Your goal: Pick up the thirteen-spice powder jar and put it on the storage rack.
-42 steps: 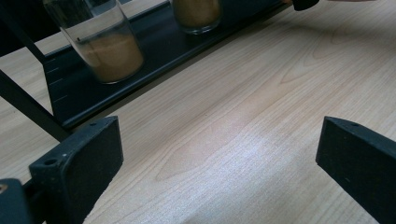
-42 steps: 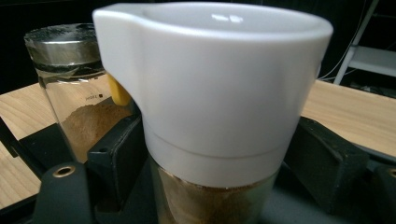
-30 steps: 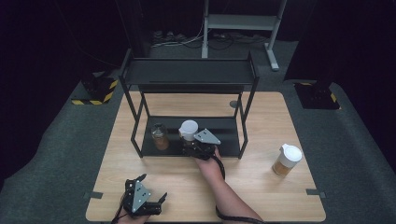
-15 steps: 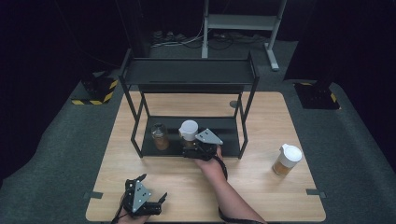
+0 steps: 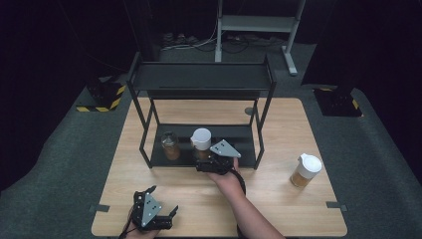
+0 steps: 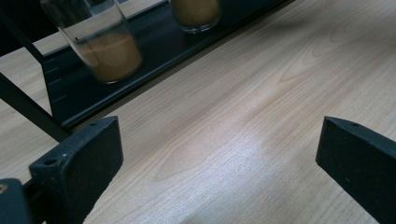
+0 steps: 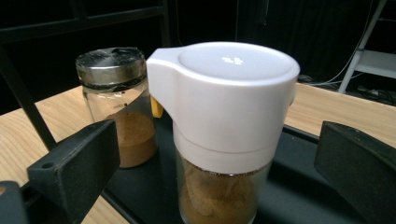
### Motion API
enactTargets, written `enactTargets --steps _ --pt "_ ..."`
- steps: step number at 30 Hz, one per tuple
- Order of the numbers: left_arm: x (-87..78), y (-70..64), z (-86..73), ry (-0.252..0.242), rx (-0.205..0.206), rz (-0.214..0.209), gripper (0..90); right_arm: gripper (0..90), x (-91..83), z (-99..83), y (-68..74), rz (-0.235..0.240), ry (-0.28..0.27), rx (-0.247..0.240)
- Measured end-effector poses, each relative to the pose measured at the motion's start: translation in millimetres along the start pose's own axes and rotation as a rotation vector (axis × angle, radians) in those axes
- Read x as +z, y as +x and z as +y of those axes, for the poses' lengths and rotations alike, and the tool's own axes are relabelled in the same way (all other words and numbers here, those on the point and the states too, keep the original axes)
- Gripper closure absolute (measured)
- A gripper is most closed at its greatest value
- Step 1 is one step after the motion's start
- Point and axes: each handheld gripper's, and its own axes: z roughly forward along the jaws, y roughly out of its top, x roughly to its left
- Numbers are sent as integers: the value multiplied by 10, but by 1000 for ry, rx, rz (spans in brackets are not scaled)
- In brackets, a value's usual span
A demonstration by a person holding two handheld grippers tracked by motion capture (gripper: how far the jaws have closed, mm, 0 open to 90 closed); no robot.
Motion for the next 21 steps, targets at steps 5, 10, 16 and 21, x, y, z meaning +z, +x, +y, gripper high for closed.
enactTargets --steps 5,10,16,21 --pt "4 -3 8 4 4 0 10 0 -104 13 -5 5 -14 3" --pt "6 -3 13 7 5 0 10 0 -214 29 -11 10 -15 2" --pt "10 -10 21 11 11 1 10 0 -316 15 -16 9 -20 -1" --pt "13 -13 25 13 12 1 10 0 -435 12 -15 12 -24 -7"
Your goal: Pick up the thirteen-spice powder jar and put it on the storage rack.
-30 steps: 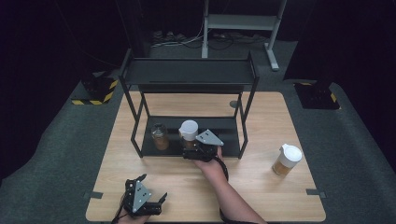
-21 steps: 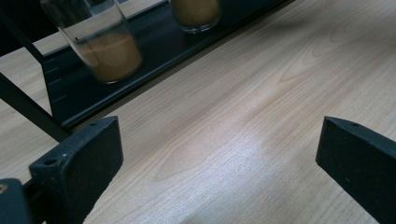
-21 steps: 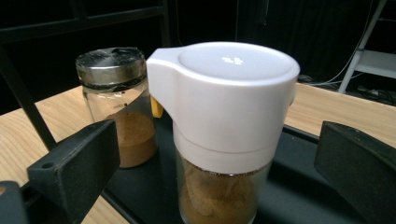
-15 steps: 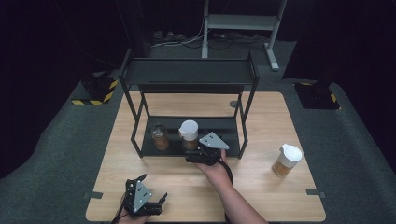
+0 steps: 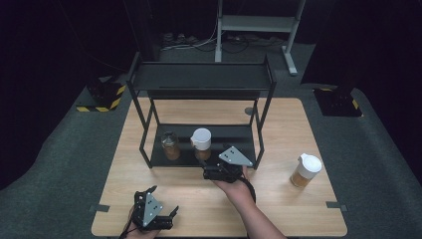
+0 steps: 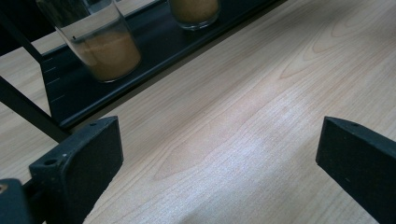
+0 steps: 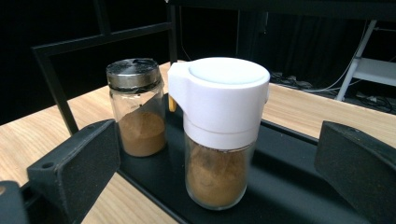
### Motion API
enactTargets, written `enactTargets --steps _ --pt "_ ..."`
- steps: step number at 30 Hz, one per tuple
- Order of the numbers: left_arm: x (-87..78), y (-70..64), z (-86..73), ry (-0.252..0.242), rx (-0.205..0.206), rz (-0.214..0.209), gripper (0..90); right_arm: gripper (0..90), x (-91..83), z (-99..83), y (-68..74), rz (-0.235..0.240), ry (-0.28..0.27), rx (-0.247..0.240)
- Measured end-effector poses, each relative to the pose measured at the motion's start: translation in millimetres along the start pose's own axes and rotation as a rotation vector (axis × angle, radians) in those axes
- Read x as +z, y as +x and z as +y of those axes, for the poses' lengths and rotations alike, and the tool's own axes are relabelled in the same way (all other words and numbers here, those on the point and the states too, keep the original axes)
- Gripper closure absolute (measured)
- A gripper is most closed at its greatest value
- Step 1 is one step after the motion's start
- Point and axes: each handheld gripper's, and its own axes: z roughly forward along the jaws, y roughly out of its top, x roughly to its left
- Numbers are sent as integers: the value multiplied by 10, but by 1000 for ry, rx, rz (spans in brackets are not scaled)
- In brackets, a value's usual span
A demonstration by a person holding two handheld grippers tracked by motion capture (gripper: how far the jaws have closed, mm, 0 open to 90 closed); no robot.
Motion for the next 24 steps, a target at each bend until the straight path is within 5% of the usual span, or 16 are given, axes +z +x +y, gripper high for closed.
enactTargets --steps 24 --pt "8 -17 21 11 19 1 10 0 -598 -146 11 -50 21 -69"
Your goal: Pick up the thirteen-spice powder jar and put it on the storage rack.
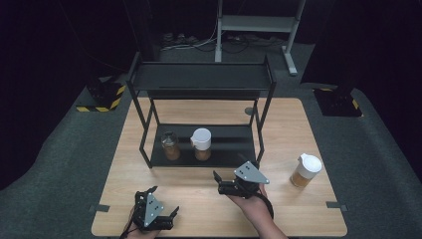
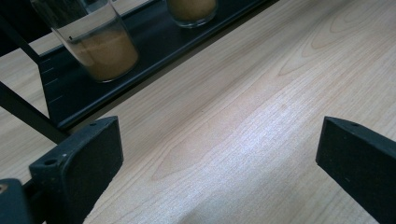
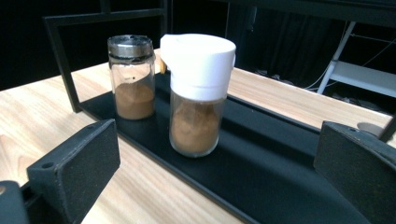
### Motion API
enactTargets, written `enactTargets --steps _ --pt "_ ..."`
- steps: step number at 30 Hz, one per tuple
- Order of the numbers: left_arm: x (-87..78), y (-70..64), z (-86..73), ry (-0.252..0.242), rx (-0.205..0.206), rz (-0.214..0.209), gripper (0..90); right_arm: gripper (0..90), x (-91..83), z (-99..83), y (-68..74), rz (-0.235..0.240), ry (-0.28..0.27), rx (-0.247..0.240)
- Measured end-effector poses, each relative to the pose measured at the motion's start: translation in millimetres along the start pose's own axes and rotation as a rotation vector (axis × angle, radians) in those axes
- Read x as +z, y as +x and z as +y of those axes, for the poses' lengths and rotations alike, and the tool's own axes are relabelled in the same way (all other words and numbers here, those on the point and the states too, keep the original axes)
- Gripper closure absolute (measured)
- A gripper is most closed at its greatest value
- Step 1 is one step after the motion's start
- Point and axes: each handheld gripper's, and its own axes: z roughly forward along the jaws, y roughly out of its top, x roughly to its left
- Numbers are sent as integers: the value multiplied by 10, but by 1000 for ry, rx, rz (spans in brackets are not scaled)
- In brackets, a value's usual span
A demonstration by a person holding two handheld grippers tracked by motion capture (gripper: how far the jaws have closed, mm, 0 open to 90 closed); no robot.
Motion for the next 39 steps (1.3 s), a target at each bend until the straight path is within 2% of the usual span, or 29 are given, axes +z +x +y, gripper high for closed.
enactTargets --steps 11,21,33,39 --pt "2 -24 4 2 10 8 10 0 -253 -164 4 -31 27 -14" --pt "1 -33 6 3 16 12 10 0 -462 -393 23 -62 86 -54" --pt "6 -56 12 6 23 18 10 0 -529 -550 64 -77 153 -89" --pt "4 -70 10 4 37 20 10 0 -536 -533 89 -77 170 -108"
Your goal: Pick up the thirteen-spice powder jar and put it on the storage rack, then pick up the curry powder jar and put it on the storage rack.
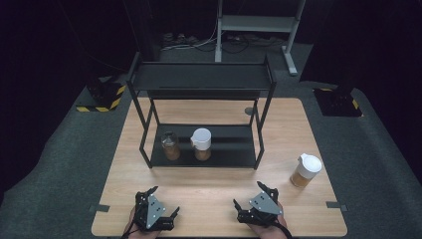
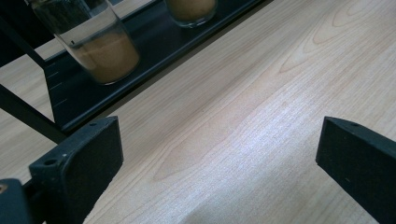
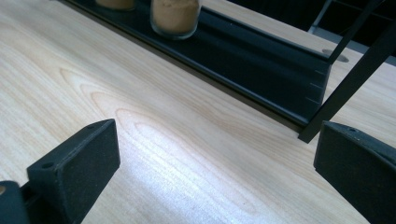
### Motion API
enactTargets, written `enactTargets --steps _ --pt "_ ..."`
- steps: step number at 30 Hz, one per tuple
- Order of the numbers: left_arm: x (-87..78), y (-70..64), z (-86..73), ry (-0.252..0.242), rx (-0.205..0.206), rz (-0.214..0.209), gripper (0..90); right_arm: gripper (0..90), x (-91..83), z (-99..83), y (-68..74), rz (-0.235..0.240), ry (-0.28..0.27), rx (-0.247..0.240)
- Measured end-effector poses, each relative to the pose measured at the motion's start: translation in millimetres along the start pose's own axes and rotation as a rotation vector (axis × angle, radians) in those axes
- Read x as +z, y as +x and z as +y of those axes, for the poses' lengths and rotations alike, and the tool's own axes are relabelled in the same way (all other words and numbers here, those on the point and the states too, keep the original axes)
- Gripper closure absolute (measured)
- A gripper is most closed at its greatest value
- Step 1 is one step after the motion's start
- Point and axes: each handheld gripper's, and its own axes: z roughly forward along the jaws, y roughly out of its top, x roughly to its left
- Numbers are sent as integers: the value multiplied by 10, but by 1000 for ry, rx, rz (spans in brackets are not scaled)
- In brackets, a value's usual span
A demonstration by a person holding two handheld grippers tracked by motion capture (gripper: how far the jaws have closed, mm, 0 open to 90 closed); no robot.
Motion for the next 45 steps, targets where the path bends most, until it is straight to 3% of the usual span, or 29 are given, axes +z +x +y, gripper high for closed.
enactTargets --steps 8,15,26,45 --pt "18 -6 30 16 13 -3 10 0 0 5 -3 6 4 -8" --pt "40 -6 49 22 28 -4 10 0 -26 -49 -33 0 -24 35" --pt "54 -131 78 39 130 12 10 0 -98 -86 -122 -1 -45 49" --pt "49 -104 69 33 121 3 10 0 -321 -170 -296 -63 -82 95"
